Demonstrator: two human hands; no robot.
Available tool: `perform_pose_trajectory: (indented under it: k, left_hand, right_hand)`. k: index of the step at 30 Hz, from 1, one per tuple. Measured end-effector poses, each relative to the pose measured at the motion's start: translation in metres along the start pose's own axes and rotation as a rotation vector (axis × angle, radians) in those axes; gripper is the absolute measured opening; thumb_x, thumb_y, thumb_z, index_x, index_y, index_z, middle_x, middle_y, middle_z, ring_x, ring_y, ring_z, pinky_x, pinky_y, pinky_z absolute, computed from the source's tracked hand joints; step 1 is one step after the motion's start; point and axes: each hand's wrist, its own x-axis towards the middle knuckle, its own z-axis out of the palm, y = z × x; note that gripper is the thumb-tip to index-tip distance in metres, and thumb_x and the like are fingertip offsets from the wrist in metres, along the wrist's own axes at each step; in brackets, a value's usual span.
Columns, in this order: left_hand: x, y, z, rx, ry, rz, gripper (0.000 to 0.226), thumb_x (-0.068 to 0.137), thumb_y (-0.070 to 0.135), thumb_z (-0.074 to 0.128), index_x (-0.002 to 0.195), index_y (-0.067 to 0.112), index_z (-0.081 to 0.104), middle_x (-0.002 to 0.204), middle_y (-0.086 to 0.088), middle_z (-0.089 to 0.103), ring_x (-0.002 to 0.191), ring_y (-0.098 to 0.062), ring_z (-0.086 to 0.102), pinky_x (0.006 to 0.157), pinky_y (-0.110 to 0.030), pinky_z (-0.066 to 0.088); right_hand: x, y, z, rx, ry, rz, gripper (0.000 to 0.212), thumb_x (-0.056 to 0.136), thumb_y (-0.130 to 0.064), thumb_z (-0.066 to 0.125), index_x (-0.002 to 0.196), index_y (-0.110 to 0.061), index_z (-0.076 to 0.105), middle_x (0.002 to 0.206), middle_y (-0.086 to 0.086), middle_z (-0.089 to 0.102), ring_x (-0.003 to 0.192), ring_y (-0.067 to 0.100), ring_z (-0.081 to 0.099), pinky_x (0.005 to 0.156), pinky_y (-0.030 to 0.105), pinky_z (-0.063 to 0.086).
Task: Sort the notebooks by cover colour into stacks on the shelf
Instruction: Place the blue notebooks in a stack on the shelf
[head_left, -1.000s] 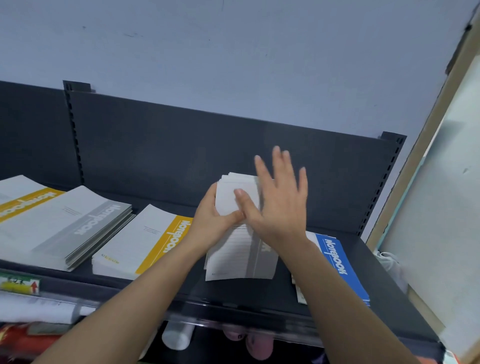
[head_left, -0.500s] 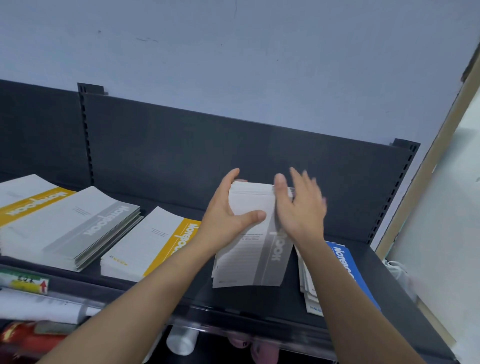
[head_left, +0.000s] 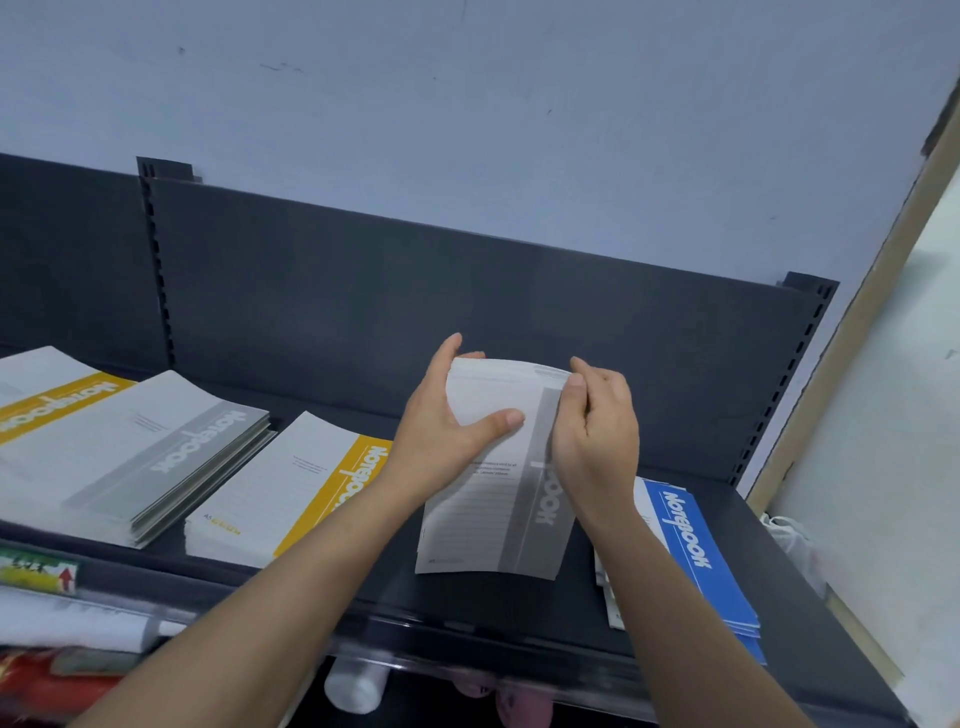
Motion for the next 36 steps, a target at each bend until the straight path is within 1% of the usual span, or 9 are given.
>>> perform_pose_trajectory:
  k: [2,4,9,13,18,20,22,26,36]
  left_hand:
    - [-0.002,-0.001,-0.001,0.012,-0.003,-0.016,0.097,0.074,0.032,0.08,0.15,0.03,0.019,0.152,0.013,0.03,0.139,-0.006,0.028,0.112,-0.028,0.027]
    - [-0.002,-0.001,-0.001,0.013,-0.003,-0.021,0.095,0.073,0.032,0.081,0.149,0.03,0.023,0.148,0.015,0.031,0.134,-0.002,0.028,0.105,-0.022,0.026]
    - [0.001,-0.004,0.0,0.007,0.004,-0.024,0.08,0.068,0.032,0.083,0.135,0.03,0.039,0.131,0.014,0.047,0.119,-0.004,0.045,0.089,-0.016,0.036]
    - [0.001,-0.004,-0.001,-0.007,-0.016,-0.03,0.08,0.061,0.038,0.081,0.13,0.033,0.041,0.12,0.014,0.054,0.109,-0.005,0.053,0.085,-0.019,0.044]
    - [-0.005,-0.009,-0.002,-0.098,-0.012,-0.059,0.072,0.062,0.025,0.089,0.118,0.034,0.044,0.112,0.017,0.058,0.103,0.002,0.056,0.081,-0.018,0.047]
    - [-0.009,-0.015,0.001,-0.13,-0.003,-0.093,0.069,0.061,0.024,0.089,0.113,0.034,0.045,0.111,0.019,0.058,0.102,0.004,0.056,0.078,-0.017,0.045]
    - [-0.012,-0.02,0.005,-0.146,0.009,-0.126,0.07,0.057,0.029,0.089,0.111,0.032,0.045,0.11,0.018,0.059,0.103,0.003,0.057,0.077,-0.018,0.045]
    - [-0.009,-0.022,0.008,-0.161,0.014,-0.14,0.063,0.067,0.016,0.087,0.113,0.025,0.045,0.107,0.016,0.06,0.1,0.002,0.058,0.08,-0.021,0.047]
    - [-0.022,-0.054,-0.004,0.038,-0.159,-0.177,0.071,0.066,0.029,0.086,0.123,0.029,0.042,0.12,0.012,0.055,0.112,-0.003,0.052,0.089,-0.024,0.045]
  right_hand:
    - [0.002,0.002,0.0,-0.125,0.069,-0.053,0.044,0.099,-0.027,0.03,0.118,-0.009,0.065,0.114,0.002,0.062,0.111,0.015,0.055,0.099,0.035,0.038]
    - [0.005,0.002,0.002,-0.378,0.12,-0.177,0.049,0.095,-0.032,0.028,0.105,-0.012,0.071,0.111,0.002,0.067,0.127,0.023,0.049,0.112,0.049,0.019]
    - [0.006,-0.011,0.005,-0.612,-0.205,-0.417,0.065,0.095,-0.049,0.013,0.134,-0.018,0.054,0.136,0.001,0.056,0.137,0.02,0.038,0.114,0.046,0.012]
    - [0.005,-0.01,0.003,-0.498,-0.193,-0.431,0.067,0.094,-0.051,0.013,0.133,-0.018,0.056,0.143,0.001,0.051,0.139,0.016,0.037,0.116,0.042,0.012]
    - [0.0,-0.002,-0.004,-0.012,0.04,-0.096,0.064,0.096,-0.047,0.037,0.148,-0.011,0.03,0.156,0.004,0.029,0.145,0.017,0.023,0.117,0.037,0.019]
    - [-0.006,0.001,-0.008,0.319,-0.091,0.248,0.068,0.097,-0.046,0.045,0.152,-0.019,0.016,0.157,0.001,0.025,0.143,0.017,0.028,0.114,0.035,0.027]
    - [-0.013,0.009,-0.004,0.586,-0.231,0.503,0.057,0.097,-0.043,0.047,0.146,-0.023,0.027,0.142,0.005,0.047,0.126,0.023,0.051,0.102,0.041,0.045]
    - [-0.019,0.013,-0.001,0.56,-0.227,0.469,0.032,0.092,-0.042,0.047,0.119,-0.025,0.046,0.107,-0.001,0.063,0.101,0.021,0.063,0.09,0.047,0.051]
    - [-0.058,0.039,0.0,0.345,-0.308,0.362,0.009,0.099,-0.016,0.036,0.1,-0.022,0.042,0.093,-0.009,0.054,0.086,0.009,0.051,0.072,0.029,0.04]
